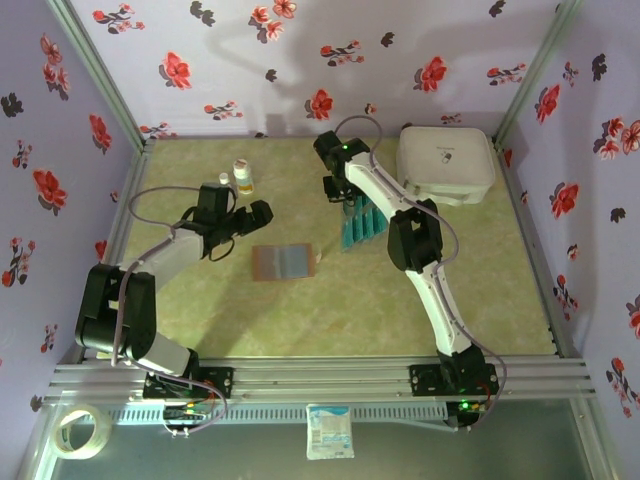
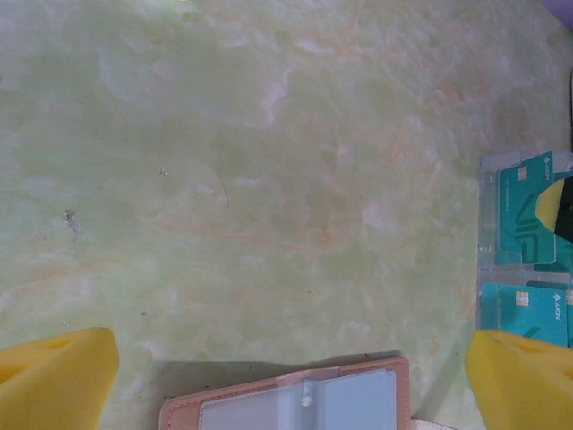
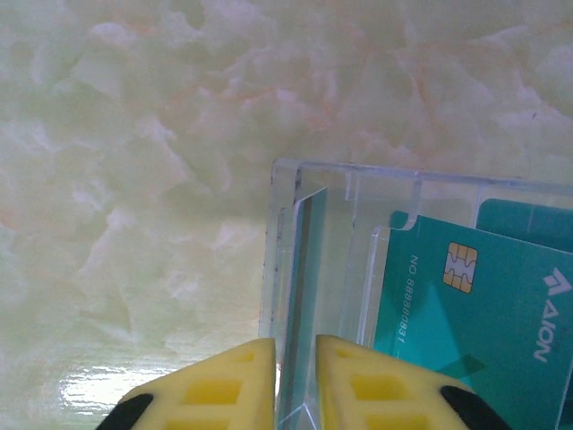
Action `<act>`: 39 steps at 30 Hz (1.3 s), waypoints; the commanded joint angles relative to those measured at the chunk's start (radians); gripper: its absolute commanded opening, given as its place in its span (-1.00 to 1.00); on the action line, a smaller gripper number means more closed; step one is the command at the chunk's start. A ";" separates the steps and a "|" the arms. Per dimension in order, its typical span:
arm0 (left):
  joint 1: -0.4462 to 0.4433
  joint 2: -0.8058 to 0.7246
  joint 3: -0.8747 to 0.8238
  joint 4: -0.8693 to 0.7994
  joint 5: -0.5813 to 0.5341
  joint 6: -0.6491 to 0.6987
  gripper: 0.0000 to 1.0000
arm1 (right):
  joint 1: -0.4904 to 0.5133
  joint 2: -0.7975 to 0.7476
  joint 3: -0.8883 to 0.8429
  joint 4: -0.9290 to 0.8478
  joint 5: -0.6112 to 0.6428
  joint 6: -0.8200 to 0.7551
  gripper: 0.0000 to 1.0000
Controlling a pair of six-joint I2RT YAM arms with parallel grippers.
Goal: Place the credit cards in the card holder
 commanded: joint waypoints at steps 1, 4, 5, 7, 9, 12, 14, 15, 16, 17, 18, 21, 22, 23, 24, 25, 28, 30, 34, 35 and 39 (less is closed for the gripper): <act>0.008 0.014 -0.013 0.016 0.014 -0.015 0.99 | -0.002 0.015 0.026 -0.024 0.021 0.000 -0.72; 0.007 0.015 -0.013 0.016 0.016 -0.014 0.99 | -0.002 0.014 0.030 -0.029 0.017 -0.002 -0.84; 0.008 0.015 -0.014 0.016 0.017 -0.013 0.99 | -0.002 0.012 0.032 -0.032 0.014 -0.004 -0.87; 0.008 0.016 -0.013 0.016 0.018 -0.013 0.99 | -0.004 0.007 0.042 -0.042 0.009 -0.006 -0.99; 0.008 0.016 -0.011 0.012 0.020 -0.011 0.99 | -0.004 -0.007 0.045 -0.047 0.002 -0.007 -1.00; 0.007 0.020 -0.007 0.004 0.024 -0.008 0.99 | -0.003 -0.045 0.043 -0.047 -0.016 -0.003 -1.00; 0.008 0.023 -0.001 -0.007 0.027 -0.003 0.99 | -0.002 -0.082 0.040 -0.041 -0.033 0.001 -1.00; 0.008 0.027 0.004 -0.018 0.030 0.000 0.99 | -0.001 -0.103 0.037 -0.037 -0.045 0.004 -1.00; 0.007 0.029 0.009 -0.032 0.031 0.006 0.99 | 0.001 -0.129 0.029 -0.027 -0.059 0.009 -1.00; 0.007 0.033 0.014 -0.043 0.032 0.009 0.99 | 0.003 -0.152 0.015 -0.015 -0.072 0.012 -1.00; 0.006 0.034 0.018 -0.056 0.032 0.015 0.99 | 0.007 -0.185 -0.007 0.002 -0.086 0.015 -1.00; 0.004 0.036 0.025 -0.096 0.031 0.032 0.99 | 0.025 -0.289 -0.120 0.088 -0.137 0.033 -1.00; 0.004 0.035 0.025 -0.109 0.027 0.040 0.99 | 0.034 -0.325 -0.168 0.126 -0.157 0.042 -1.00; 0.004 0.032 0.024 -0.122 0.022 0.045 0.99 | 0.041 -0.362 -0.221 0.167 -0.175 0.057 -1.00; 0.003 0.029 0.021 -0.132 0.017 0.050 0.99 | 0.049 -0.389 -0.268 0.204 -0.201 0.072 -1.00; 0.003 0.023 0.019 -0.143 0.010 0.058 0.99 | 0.058 -0.420 -0.320 0.250 -0.232 0.091 -1.00; 0.003 -0.002 0.001 -0.176 -0.016 0.081 0.99 | 0.091 -0.488 -0.477 0.391 -0.310 0.156 -1.00; 0.004 -0.025 -0.017 -0.197 -0.035 0.094 0.99 | 0.121 -0.521 -0.573 0.489 -0.348 0.198 -1.00; 0.003 -0.072 -0.059 -0.240 -0.062 0.117 0.99 | 0.168 -0.590 -0.782 0.710 -0.404 0.272 -1.00; 0.003 -0.080 -0.065 -0.252 -0.067 0.122 0.99 | 0.175 -0.609 -0.842 0.780 -0.419 0.302 -1.00; 0.000 -0.101 -0.087 -0.281 -0.081 0.134 0.99 | 0.187 -0.683 -1.050 1.006 -0.446 0.383 -1.00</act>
